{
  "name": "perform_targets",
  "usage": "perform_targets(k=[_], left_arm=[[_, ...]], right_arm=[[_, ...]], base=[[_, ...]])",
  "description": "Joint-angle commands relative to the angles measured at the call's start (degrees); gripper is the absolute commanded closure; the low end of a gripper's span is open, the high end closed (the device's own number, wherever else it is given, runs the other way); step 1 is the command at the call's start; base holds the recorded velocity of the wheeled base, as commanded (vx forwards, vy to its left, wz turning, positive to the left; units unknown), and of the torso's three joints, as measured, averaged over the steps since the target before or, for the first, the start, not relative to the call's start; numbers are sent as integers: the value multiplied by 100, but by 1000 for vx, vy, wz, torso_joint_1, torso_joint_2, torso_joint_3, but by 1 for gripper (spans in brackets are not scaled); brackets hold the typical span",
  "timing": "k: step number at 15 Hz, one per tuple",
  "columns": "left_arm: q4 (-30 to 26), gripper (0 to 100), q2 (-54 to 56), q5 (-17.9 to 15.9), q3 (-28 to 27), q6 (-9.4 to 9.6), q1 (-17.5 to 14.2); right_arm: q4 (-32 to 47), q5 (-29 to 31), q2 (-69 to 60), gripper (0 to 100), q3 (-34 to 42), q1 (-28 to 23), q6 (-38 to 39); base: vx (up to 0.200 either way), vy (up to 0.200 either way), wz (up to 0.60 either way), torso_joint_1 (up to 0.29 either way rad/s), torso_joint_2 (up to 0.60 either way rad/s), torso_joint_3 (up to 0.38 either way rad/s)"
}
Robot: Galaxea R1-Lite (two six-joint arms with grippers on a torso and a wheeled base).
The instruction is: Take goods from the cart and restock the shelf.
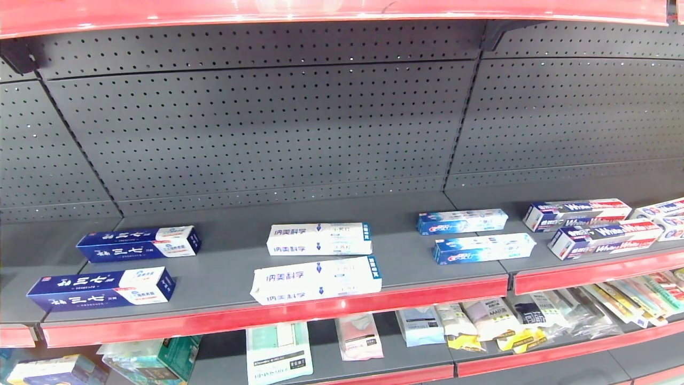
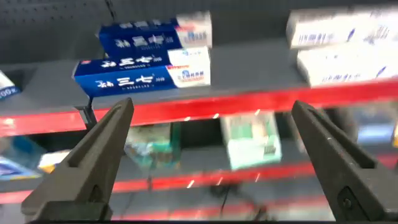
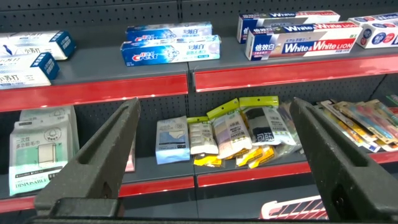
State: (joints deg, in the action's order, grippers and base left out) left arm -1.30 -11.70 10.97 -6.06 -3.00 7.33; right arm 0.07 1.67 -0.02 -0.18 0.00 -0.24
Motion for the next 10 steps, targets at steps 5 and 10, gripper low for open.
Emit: perform_targets(k=[5,10], left_arm=[[377,0,617,248,606,-210,-38],[385,0,617,239,606,-131,-38]], right_arm=[[1,0,2,0,9,0,-2],[1,-9,2,0,1,0,-28]], base=[[0,0,0,0,0,0],[0,0,240,1,4,1]])
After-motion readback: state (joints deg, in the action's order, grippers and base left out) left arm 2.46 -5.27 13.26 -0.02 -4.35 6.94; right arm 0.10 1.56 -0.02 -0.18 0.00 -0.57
